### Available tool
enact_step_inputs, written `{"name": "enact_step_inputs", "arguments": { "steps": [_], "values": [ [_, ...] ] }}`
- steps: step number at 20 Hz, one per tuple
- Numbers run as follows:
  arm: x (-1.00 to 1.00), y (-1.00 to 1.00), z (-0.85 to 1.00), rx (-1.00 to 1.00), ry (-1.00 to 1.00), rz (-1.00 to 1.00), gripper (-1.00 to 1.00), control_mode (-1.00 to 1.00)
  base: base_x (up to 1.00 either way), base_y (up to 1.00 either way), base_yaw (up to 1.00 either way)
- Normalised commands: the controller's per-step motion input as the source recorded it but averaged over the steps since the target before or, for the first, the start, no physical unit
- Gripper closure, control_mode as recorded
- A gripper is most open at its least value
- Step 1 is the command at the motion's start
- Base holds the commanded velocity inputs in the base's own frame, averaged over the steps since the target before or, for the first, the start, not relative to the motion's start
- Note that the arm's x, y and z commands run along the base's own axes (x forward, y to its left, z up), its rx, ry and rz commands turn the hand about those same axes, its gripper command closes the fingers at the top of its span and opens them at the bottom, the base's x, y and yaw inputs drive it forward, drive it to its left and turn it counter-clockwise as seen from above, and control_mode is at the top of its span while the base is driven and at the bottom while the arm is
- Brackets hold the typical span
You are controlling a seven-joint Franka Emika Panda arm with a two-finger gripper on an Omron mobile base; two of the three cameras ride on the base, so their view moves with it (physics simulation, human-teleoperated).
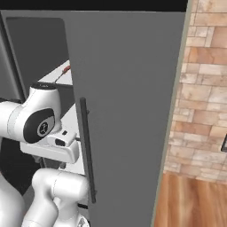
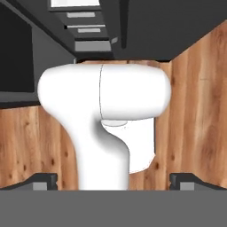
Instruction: Store the kebab skewer in the freezer for long-term storage. Close the freezer door after placing the cooked food.
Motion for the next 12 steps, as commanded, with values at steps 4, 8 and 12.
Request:
{"name": "enact_step_inputs", "arguments": {
  "steps": [4, 8, 12],
  "values": [
    [0.0, 0.0, 0.0, 0.0, 0.0, 0.0, -1.0, 1.0, -0.15, 0.4, -0.06],
    [0.0, 0.0, 0.0, 0.0, 0.0, 0.0, -1.0, 1.0, -0.38, 0.16, 0.0],
    [0.0, 0.0, 0.0, 0.0, 0.0, 0.0, -1.0, 1.0, -0.48, 0.0, 0.0]
  ]
}}
